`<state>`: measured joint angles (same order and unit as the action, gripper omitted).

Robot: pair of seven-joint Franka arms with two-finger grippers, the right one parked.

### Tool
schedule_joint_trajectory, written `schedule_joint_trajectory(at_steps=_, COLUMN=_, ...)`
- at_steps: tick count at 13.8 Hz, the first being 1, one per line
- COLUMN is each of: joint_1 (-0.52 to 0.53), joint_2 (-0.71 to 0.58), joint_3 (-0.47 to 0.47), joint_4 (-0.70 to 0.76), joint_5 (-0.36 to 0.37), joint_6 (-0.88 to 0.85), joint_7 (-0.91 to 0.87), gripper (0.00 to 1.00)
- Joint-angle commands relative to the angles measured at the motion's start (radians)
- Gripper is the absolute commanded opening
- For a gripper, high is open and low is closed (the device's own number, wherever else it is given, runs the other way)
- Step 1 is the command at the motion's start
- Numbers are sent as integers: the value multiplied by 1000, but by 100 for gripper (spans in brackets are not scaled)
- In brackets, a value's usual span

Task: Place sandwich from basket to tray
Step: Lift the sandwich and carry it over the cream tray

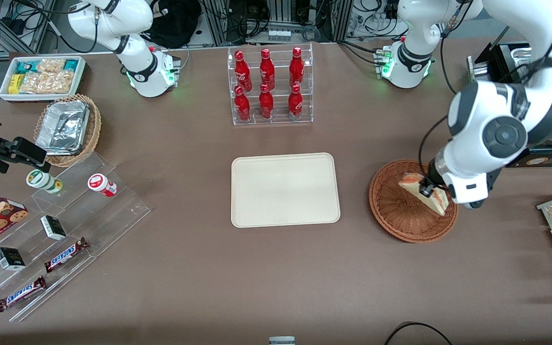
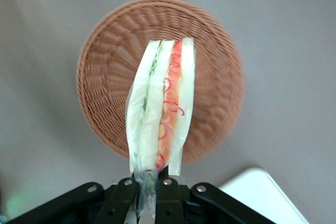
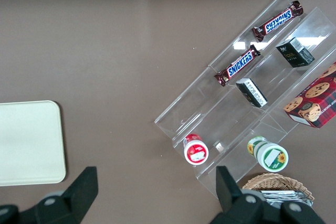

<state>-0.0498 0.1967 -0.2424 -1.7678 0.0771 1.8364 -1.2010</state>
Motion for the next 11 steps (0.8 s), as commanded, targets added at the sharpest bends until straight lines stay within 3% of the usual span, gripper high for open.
schedule_joint_trajectory(at_steps=1, joint_1=-128, joint_2=32, joint_3=0, joint_4=80, joint_5=21, joint_6=-36, joint_7=1, gripper=7)
schedule_joint_trajectory(at_steps=7, joint_1=-396, joint_2=209, joint_3=0, joint_4=199, joint_5=20, joint_6=-16, joint_7=156, gripper=7)
schedule_joint_trajectory(at_steps=11, joint_1=-502, joint_2=328, joint_3=-1, joint_4=206, joint_5=20, joint_6=186, joint_7=172, gripper=10)
